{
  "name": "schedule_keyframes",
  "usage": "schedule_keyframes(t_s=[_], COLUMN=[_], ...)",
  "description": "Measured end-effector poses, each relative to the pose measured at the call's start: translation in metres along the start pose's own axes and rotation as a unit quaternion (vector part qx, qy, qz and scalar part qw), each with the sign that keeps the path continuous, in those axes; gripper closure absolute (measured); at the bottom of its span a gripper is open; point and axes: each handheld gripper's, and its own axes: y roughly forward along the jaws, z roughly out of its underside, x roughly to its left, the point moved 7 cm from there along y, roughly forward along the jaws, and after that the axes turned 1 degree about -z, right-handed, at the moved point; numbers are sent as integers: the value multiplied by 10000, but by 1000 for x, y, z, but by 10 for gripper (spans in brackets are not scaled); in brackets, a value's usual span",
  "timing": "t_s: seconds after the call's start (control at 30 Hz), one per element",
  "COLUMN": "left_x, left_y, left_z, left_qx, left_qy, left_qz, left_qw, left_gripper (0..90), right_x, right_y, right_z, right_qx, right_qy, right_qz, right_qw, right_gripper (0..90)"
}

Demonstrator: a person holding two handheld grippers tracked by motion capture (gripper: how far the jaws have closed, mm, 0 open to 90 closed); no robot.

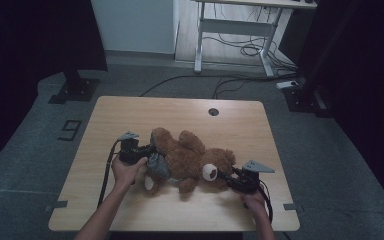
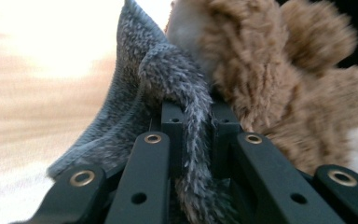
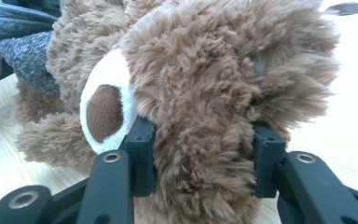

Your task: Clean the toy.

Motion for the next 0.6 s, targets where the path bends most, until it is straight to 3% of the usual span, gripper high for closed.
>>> schedule_keyframes(t_s=[0.1, 0.17, 0.27, 0.3, 0.37, 0.43, 0.53, 0.6], left_x=[-4, -10, -15, -13, -4, 5, 13, 8], left_y=[-19, -27, -31, -30, -26, -16, 1, 9], left_z=[-15, -22, -23, -20, -14, -1, 23, 34], left_qx=[-301, -362, -258, -200, -63, 200, 676, 780], left_qy=[-16, 50, 386, 393, 194, -144, -289, -316], left_qz=[193, 289, 111, 59, 55, 203, 259, 488], left_qw=[9994, 9989, 9989, 9990, 9998, 9995, 9970, 9953], left_gripper=[798, 797, 795, 794, 792, 792, 793, 794], right_x=[0, 0, 0, 1, 1, 1, 0, 0], right_y=[0, 0, 0, 0, 0, 0, 0, 1], right_z=[0, 0, 0, 0, 0, 0, 0, 0], right_qx=[-1, -2, 2, 3, 16, 2, 4, 1], right_qy=[-7, -12, -18, -21, -33, -20, -10, -9], right_qz=[-10, -6, 2, 4, 6, 4, 0, 6], right_qw=[10000, 10000, 10000, 10000, 10000, 10000, 10000, 10000], right_gripper=[536, 536, 536, 536, 536, 536, 537, 537])
